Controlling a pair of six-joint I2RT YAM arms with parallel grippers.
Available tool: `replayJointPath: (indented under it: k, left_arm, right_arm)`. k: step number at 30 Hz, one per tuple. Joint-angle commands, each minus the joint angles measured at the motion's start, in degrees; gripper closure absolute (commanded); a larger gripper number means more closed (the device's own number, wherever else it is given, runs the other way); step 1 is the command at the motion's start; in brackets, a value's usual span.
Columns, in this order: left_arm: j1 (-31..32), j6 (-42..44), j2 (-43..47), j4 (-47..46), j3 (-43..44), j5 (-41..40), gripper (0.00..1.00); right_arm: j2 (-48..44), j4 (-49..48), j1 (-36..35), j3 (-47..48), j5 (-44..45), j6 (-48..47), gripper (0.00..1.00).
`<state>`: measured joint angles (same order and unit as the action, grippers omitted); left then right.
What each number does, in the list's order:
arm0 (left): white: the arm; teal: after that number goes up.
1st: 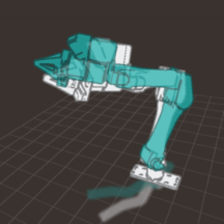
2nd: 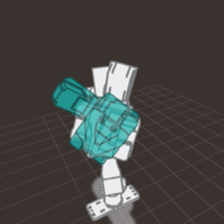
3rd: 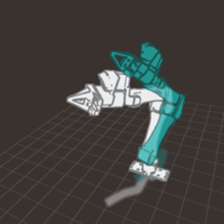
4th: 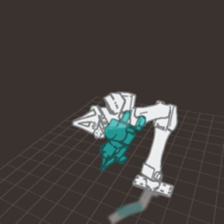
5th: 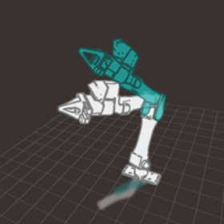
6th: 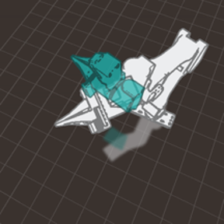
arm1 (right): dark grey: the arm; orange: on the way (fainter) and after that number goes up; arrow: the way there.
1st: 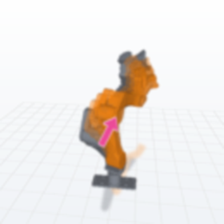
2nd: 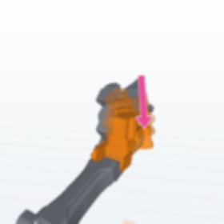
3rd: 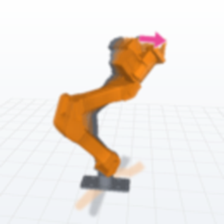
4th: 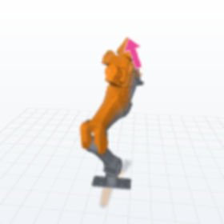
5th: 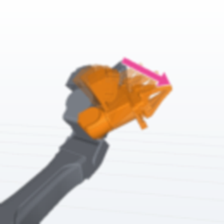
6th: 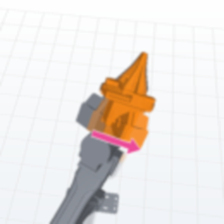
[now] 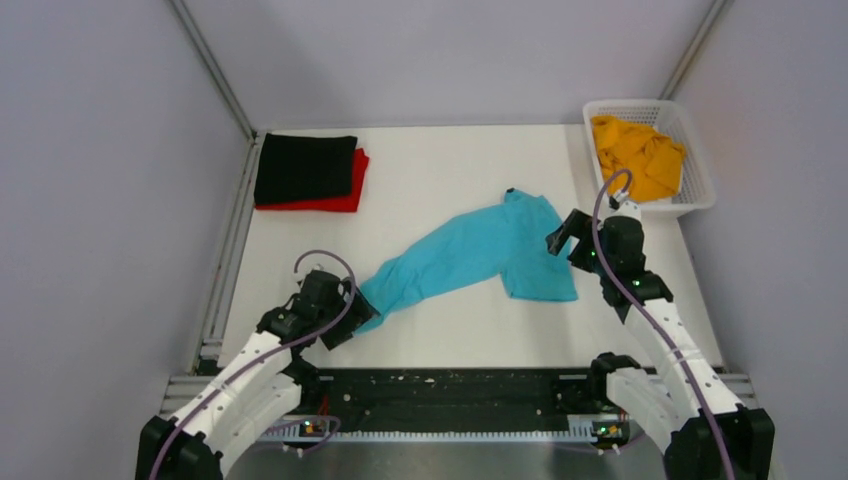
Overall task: Fold and stack the t-shirts
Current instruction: Flatten out the tshirt
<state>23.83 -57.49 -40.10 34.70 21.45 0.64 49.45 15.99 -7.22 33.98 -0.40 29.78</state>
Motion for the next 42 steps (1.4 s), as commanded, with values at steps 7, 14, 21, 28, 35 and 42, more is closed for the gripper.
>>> replayJointPath:
  k: [7,14,21,28,35,42]
  left_arm:
    - [1.4,-4.0,-8.2,1.5,-0.6,-2.2,0.21]
    - [1.4,-2.9,-17.1,-0.7,3.9,-9.3,0.38]
    - [1.3,0.5,-23.9,-2.3,6.9,-10.9,0.68]
    - [1.4,3.9,-25.1,-4.0,8.0,-7.3,1.0]
    - [1.4,6.2,-18.2,-5.6,6.4,-8.0,1.0]
    - [1.3,6.5,-15.0,-9.5,4.7,-6.6,1.0]
  right_arm:
    - [-2.1,-1.0,0.2,-1.4,3.6,1.3,0.01]
    - [-1.7,-0.4,0.2,-1.2,3.5,1.2,0.01]
    - [-2.7,6.5,0.2,1.4,10.9,-0.1,0.01]
    - [-6.7,14.2,0.2,1.5,15.8,2.0,0.01]
    - [-8.2,18.6,0.2,-1.2,5.1,0.8,0.03]
    - [3.0,17.2,0.2,0.1,5.8,3.9,0.18]
